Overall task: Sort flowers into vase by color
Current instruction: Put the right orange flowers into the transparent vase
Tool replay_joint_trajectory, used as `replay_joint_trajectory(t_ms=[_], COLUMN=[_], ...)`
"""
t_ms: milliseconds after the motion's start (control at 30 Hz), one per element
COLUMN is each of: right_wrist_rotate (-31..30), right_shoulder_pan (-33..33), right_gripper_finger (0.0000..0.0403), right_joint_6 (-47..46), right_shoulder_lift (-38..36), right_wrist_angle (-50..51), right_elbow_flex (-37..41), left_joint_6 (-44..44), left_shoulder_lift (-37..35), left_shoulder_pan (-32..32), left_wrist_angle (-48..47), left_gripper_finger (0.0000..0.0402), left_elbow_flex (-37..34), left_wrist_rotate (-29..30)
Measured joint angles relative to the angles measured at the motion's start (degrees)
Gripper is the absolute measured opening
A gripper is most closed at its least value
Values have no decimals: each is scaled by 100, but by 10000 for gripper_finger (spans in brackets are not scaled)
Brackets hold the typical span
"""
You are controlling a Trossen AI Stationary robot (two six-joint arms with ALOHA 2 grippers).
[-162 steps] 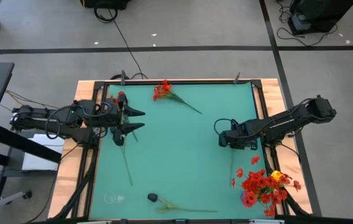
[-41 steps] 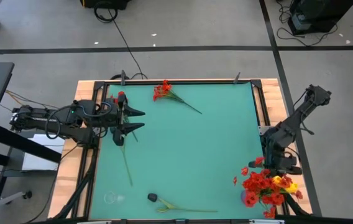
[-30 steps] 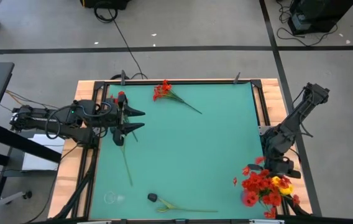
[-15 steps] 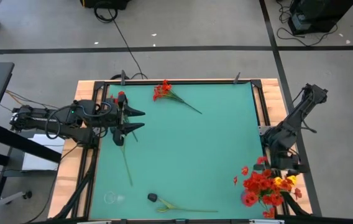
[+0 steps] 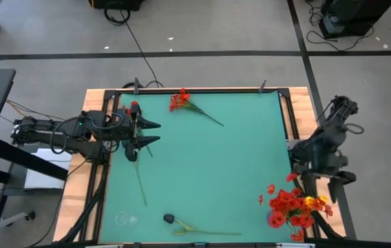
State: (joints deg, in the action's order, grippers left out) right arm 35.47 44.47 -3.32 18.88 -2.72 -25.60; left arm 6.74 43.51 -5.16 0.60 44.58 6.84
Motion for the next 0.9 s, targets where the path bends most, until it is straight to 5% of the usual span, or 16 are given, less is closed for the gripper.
replay_joint_trajectory(t_ms=[300,633,800,900], right_wrist_rotate=[-1298,-5835,-7243,-7529], right_shoulder_pan=[-175,-521,-1093,-1713], right_gripper_finger=[270,270,270,270], right_joint_6=[899,1186,1339,975], right_shoulder_lift=[-18,606,1512,2190], right_wrist_angle=[-4,28,-113,-468], right_elbow_flex=[-1259,-2051,-2110,-2133], left_joint_6=[0,0,0,0], left_shoulder_lift=[-2,-1,-2,-1], left_shoulder_pan=[-1,0,-1,-1], left_wrist_angle=[1,2,0,0], left_gripper_finger=[212,212,212,212], left_elbow_flex=[0,0,0,0], left_wrist_rotate=[-1,-1,-1,0])
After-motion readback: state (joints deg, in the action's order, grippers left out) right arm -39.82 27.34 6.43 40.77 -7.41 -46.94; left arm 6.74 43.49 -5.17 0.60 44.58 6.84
